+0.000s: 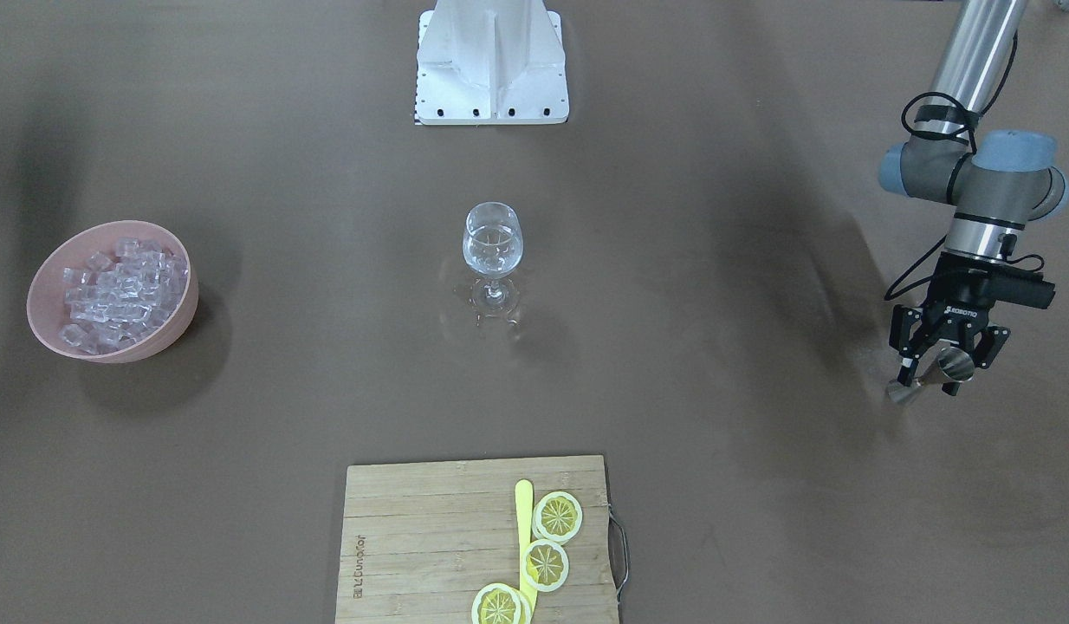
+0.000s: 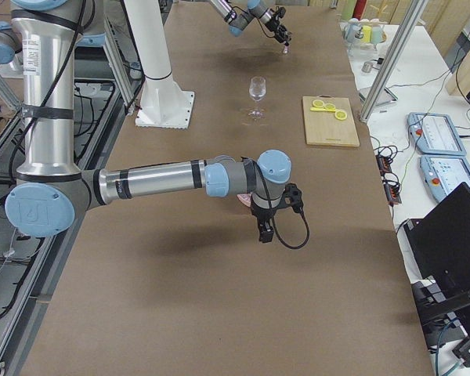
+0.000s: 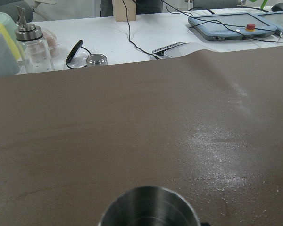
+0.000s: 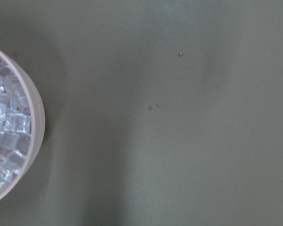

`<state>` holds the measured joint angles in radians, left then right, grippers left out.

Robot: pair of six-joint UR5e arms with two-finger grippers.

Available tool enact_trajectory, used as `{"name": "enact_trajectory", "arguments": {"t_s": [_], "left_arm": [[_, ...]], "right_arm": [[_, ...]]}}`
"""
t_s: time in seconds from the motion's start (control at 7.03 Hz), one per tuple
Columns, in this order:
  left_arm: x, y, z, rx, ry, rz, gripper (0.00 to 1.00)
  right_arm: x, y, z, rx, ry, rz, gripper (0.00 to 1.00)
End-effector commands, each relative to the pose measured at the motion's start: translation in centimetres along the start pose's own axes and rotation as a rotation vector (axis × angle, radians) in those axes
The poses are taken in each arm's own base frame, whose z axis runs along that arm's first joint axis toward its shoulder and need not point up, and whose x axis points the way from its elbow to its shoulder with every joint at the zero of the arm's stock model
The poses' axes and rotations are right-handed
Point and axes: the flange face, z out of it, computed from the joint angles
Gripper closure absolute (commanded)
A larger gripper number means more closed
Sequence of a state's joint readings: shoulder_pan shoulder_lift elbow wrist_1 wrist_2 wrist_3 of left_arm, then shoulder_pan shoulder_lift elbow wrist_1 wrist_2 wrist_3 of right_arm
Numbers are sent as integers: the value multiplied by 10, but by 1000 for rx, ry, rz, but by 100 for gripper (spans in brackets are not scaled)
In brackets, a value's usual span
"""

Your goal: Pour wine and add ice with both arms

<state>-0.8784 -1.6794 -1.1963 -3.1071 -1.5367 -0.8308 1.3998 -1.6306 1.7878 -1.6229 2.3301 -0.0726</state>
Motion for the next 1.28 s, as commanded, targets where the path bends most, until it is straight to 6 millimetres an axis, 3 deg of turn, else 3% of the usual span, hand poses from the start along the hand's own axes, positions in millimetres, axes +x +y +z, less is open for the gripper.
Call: {"name": "enact_trajectory", "arguments": {"t_s": [0.0, 0.28, 0.43, 0.57, 0.85, 1.14], "left_arm": [[-15, 14, -20, 3, 14, -1, 2], [-33, 29, -64, -8, 27, -11, 2], [-26, 35, -83, -94, 107, -16, 1], [-41, 10, -89, -144, 130, -46, 2], [-68, -83, -94, -233, 120, -134, 2], [-74, -165, -84, -272, 106, -199, 2]], "right_arm": [[-1, 0, 0, 0, 0, -1, 0], [-3, -3, -2, 6, -1, -4, 0], [-7, -12, -8, 18, 1, 33, 0], [-22, -31, -14, 35, -2, 67, 0], [-53, -63, -25, 63, -6, 102, 0], [-110, -97, -14, 48, -22, 152, 0]]}}
